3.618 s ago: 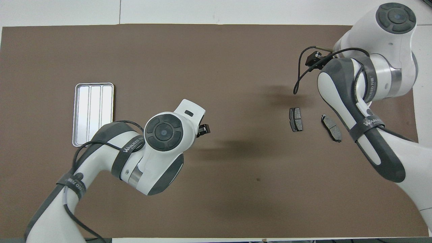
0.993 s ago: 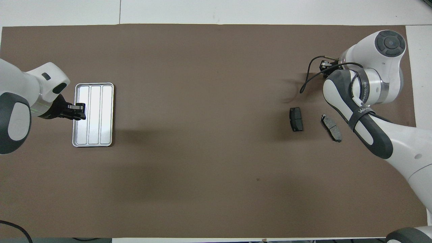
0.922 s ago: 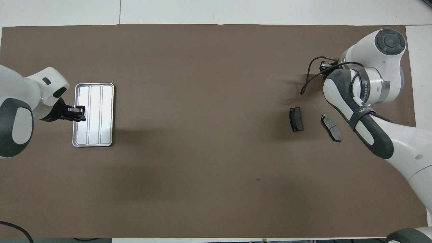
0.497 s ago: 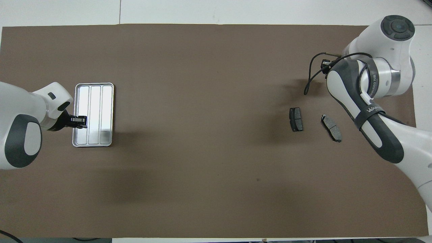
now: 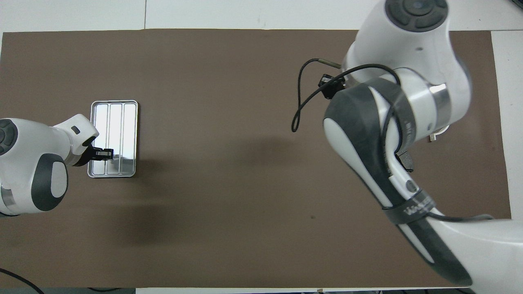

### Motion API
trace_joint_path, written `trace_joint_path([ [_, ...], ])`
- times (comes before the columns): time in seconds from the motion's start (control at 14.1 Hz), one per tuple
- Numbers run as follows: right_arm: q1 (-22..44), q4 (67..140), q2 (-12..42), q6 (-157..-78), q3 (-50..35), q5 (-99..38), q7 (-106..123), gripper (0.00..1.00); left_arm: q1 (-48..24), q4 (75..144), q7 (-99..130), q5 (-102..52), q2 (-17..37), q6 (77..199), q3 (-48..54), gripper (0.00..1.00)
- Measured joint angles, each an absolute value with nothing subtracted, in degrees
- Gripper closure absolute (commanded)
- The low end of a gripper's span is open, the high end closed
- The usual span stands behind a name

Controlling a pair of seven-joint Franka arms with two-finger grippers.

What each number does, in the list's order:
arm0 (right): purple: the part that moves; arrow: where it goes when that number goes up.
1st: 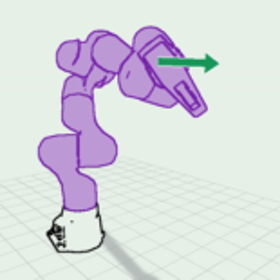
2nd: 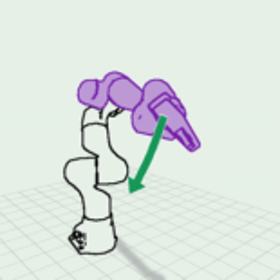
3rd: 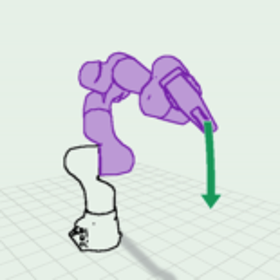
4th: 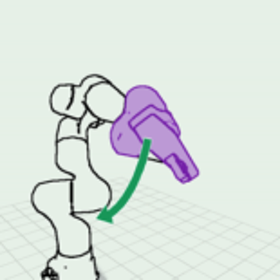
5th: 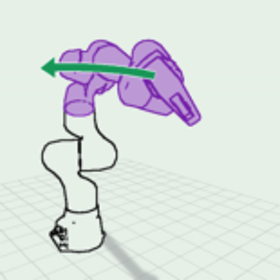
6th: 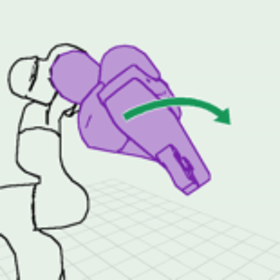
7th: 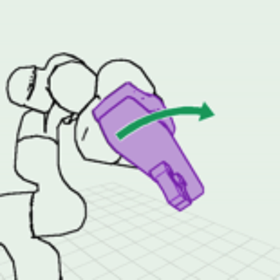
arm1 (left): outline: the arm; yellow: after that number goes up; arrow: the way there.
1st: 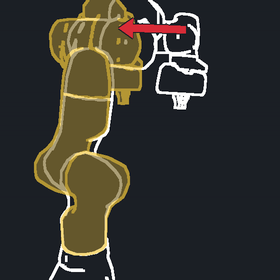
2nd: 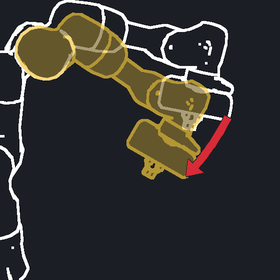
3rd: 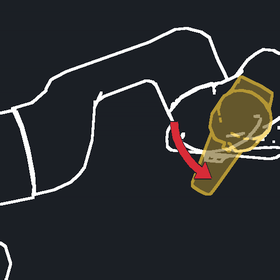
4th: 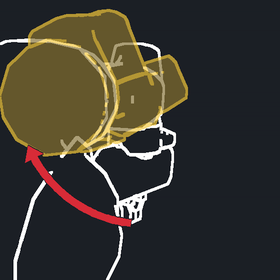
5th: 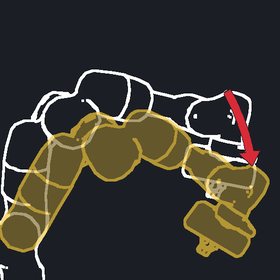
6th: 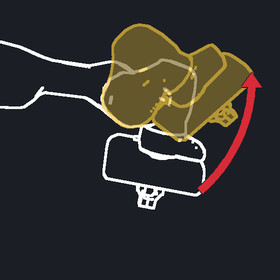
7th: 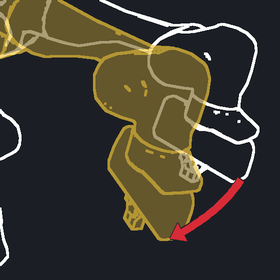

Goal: Pick bearing gear from pile to tray

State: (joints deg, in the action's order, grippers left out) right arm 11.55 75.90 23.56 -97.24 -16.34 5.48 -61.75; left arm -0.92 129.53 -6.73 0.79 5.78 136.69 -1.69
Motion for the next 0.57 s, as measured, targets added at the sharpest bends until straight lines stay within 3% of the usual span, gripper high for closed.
trace_joint_path([
  [0.35, 20.0, 79.5, 26.9, -109.1, -16.5, 4.4, -78.5, 1.0, -1.0, 129.5, -6.6, 0.8, 8.5, 139.9, -1.5, 1.0],
  [0.5, 21.6, 83.1, 28.2, -114.8, -16.4, 4.4, -80.8, 1.0, -1.0, 129.5, -6.5, 0.8, 8.5, 139.9, -1.5, 0.0],
  [0.57, 22.6, 84.4, 29.1, -117.5, -16.4, 4.5, -82.1, 1.0, -1.0, 129.5, -6.5, 0.8, 8.5, 139.9, -1.4, 0.0],
])
